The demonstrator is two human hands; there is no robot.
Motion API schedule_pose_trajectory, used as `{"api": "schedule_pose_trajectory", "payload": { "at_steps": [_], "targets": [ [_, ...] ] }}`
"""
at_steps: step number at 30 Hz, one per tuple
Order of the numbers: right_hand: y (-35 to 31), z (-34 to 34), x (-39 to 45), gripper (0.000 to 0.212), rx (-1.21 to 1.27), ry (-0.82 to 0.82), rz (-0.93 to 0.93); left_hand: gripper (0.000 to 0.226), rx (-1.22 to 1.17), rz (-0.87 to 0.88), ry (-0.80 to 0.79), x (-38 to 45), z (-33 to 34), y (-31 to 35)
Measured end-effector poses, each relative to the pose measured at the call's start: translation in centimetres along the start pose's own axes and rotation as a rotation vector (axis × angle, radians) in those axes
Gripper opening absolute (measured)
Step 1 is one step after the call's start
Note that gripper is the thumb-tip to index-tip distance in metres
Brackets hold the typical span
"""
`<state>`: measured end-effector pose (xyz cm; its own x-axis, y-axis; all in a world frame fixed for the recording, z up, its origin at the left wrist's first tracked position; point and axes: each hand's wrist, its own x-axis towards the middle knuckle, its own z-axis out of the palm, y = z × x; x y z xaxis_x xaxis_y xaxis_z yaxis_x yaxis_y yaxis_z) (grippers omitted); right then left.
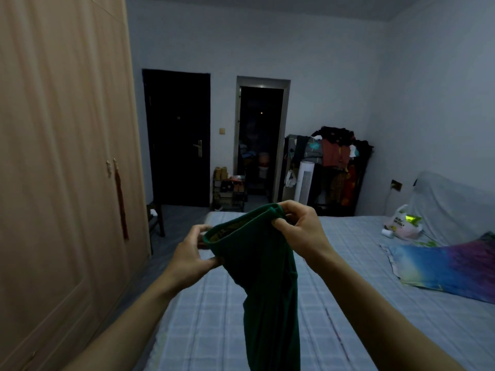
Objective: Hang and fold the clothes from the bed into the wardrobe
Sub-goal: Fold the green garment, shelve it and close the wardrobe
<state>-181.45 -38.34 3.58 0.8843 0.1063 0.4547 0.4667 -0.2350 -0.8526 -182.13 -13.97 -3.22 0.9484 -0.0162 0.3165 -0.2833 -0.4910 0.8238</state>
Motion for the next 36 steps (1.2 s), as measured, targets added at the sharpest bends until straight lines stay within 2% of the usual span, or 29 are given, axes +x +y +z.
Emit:
{"api": "schedule_pose_trajectory", "payload": {
  "at_steps": [3, 6, 10, 18, 25, 29, 36],
  "targets": [
    [-1.0, -0.9, -0.2, 0.015, 0.047, 0.015, -0.01, 0.051, -0.161, 0.033, -0.058, 0.1, -0.7, 0.1],
    [-1.3, -1.4, -0.8, 0.014, 0.076, 0.022, -0.009, 0.038, -0.293, 0.084, -0.108, -0.1, -0.5, 0.2],
    [-0.9, -2.0, -2.4, 0.014, 0.037, 0.064, -0.007, 0.019, -0.383, 0.14, -0.053, -0.1, 0.5, 0.3],
    [-0.5, -5.6, -6.8, 0.017, -0.096, 0.095, 0.033, 0.015, -0.24, 0.313, -0.064, -0.9, 1.2, 4.0],
    [-2.1, -10.2, -8.1, 0.018, -0.033, 0.148, -0.074, 0.018, -0.317, 0.445, 0.005, -2.9, 0.9, 10.4],
    [0.2, -10.7, -9.3, 0.021, -0.031, 0.143, 0.086, 0.017, -0.203, 0.32, -0.015, -4.1, 3.2, 11.7],
    [1.2, -13.9, -11.3, 0.022, 0.034, 0.063, 0.029, 0.017, -0.18, 0.256, -0.007, -5.9, 5.3, 13.2]
  ]
}}
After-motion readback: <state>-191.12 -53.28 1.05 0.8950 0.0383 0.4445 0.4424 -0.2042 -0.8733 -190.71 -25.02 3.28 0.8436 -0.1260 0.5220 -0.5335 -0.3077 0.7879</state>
